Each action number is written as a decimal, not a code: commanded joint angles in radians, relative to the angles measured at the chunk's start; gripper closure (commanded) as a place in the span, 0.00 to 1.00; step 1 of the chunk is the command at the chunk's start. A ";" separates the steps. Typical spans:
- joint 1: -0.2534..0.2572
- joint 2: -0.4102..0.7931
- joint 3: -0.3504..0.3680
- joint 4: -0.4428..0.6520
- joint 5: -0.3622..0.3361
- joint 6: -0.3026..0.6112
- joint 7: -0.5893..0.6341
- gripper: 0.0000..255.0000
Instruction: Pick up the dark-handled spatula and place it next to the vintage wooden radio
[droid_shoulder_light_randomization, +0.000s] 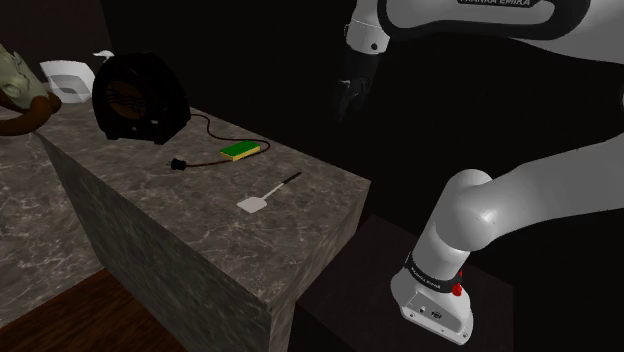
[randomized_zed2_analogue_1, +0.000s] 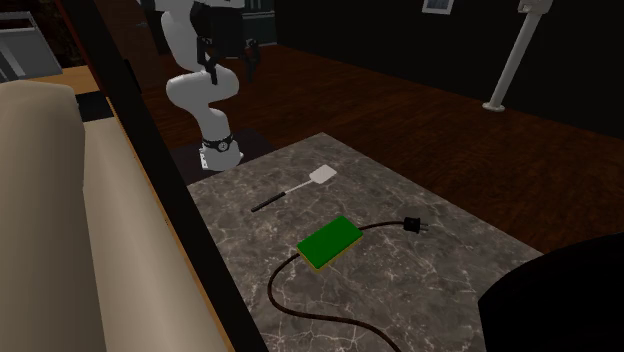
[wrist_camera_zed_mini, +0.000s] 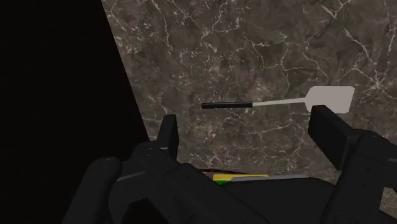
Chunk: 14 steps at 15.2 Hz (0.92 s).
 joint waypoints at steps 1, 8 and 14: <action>0.000 0.000 0.000 0.000 0.000 0.000 0.000 0.00; -0.105 0.130 0.182 -0.078 0.103 0.169 0.505 0.00; -0.209 0.327 0.328 -0.061 0.148 0.323 0.935 0.00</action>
